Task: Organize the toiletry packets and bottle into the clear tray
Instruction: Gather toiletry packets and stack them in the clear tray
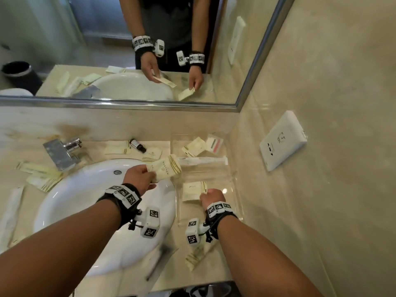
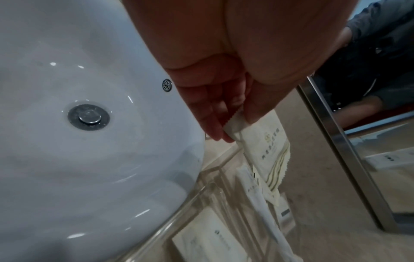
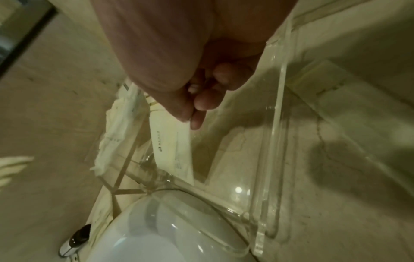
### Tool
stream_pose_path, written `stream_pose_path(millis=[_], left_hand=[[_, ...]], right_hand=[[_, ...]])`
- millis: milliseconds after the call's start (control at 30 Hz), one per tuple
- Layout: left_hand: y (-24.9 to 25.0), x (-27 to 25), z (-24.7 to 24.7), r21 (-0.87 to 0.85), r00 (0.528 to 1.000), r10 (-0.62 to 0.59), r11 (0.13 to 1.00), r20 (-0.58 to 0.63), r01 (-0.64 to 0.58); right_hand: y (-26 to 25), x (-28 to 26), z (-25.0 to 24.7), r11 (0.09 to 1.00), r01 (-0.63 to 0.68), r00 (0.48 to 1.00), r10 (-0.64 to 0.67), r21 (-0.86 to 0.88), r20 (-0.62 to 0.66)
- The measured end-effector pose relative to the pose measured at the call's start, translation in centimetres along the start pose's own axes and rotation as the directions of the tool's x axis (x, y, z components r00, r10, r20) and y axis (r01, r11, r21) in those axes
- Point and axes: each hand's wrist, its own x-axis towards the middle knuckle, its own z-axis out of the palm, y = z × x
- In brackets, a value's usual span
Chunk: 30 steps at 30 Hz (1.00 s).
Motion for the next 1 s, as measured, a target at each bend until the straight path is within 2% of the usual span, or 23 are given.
stream_pose_path(millis=[133, 300, 533, 667, 767, 833, 900, 967, 1000], left_hand=[[-0.4, 0.6, 1.1, -0.012, 0.998, -0.017, 1.000, -0.057, 0.016], [-1.9, 1.5, 1.7, -0.009, 0.998, -0.047, 0.999, -0.034, 0.046], [-2.8, 1.7, 2.7, 0.026, 0.996, -0.082, 0.996, 0.034, 0.081], [-2.3, 1.9, 3.3, 0.067, 0.994, -0.088, 0.994, 0.072, 0.083], [-1.7, 2.1, 3.7, 0.090, 0.990, -0.100, 0.992, 0.100, 0.091], [-1.4, 2.2, 4.0, 0.108, 0.985, -0.122, 0.988, 0.119, 0.110], [-1.1, 2.4, 4.6, 0.125, 0.981, -0.141, 0.984, 0.129, 0.125], [-0.7, 2.5, 5.4, 0.127, 0.977, -0.155, 0.982, 0.146, 0.137], [-0.6, 2.5, 5.9, 0.126, 0.973, -0.161, 0.982, 0.167, 0.141]], right_hand=[[0.5, 1.7, 0.2, 0.997, -0.023, 0.999, 0.026, -0.076, 0.045], [0.3, 3.6, 1.2, 0.993, -0.077, 0.989, 0.087, -0.085, 0.119], [1.1, 4.9, 2.3, 0.994, -0.099, 0.990, 0.102, -0.036, 0.100], [1.5, 5.0, 2.4, 0.975, -0.037, 0.997, 0.051, -0.221, 0.058], [1.2, 4.5, 1.8, 0.977, -0.067, 0.996, 0.076, -0.203, 0.037], [0.9, 4.1, 1.2, 0.985, -0.082, 0.996, 0.086, -0.152, 0.017], [0.9, 4.0, 0.8, 0.999, -0.051, 0.998, 0.050, -0.007, -0.033], [0.8, 4.0, 0.3, 0.953, -0.046, 0.997, 0.063, 0.299, -0.047], [0.6, 4.0, 0.0, 0.883, -0.098, 0.995, 0.100, 0.459, 0.020]])
